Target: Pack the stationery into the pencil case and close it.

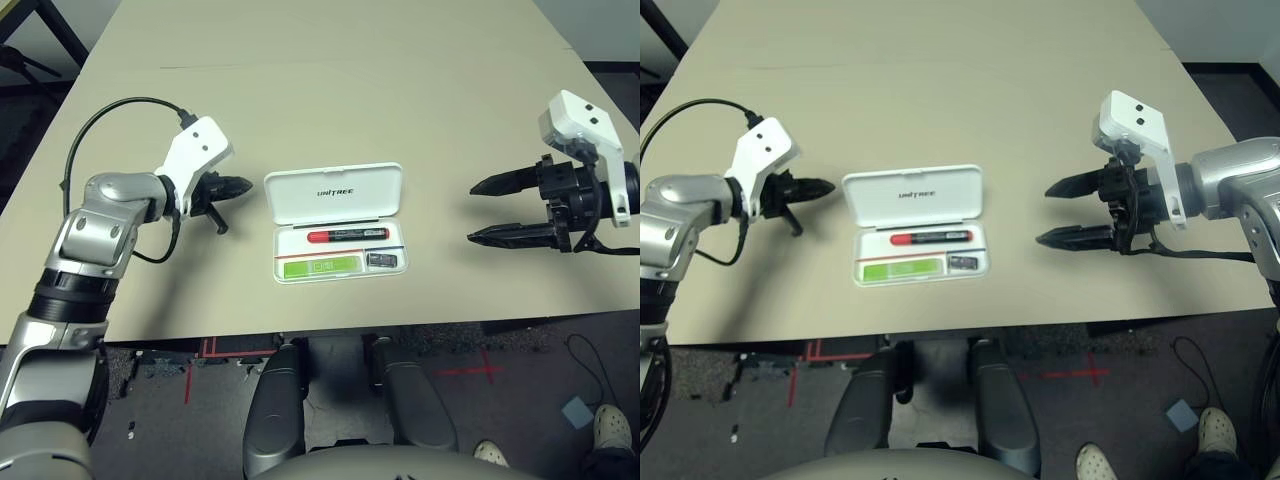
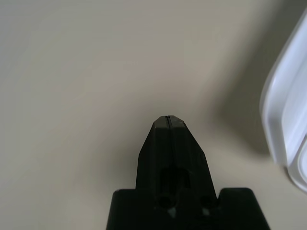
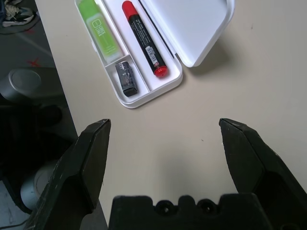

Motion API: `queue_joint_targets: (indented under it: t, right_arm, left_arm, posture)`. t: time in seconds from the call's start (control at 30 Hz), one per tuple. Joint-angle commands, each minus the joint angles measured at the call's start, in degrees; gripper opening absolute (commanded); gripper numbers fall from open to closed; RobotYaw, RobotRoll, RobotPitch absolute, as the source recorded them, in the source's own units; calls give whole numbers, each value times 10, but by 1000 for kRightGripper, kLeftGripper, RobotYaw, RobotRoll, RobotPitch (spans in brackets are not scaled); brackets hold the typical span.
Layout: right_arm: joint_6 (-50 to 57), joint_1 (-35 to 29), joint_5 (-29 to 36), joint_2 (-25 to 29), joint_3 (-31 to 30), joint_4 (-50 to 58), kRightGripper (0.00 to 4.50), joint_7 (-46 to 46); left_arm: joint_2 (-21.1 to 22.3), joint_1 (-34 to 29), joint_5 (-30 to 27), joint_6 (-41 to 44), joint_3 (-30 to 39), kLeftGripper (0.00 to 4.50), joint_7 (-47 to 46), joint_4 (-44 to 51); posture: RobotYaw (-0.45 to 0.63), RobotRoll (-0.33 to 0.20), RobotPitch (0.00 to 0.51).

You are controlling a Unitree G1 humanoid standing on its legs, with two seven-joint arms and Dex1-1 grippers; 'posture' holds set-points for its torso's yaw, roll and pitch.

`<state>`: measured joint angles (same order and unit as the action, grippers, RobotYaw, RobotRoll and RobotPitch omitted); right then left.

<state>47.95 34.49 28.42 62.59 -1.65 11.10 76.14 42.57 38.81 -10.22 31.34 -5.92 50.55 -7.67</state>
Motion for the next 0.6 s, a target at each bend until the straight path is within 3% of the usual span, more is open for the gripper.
queue_joint_targets:
  t: [0.03,0.6]
  right_arm:
    - [-1,-7,5,6,-1,10,4500,0]
    - [-8,-9,-1,1,-9,8,4500,-3]
  left_arm:
    - [-12,5,0,4,-6,20,8,0]
    - [-4,-33,-21,47,-11,20,63,97]
  posture:
    - [-48,0,222]
    - [-44,0,230]
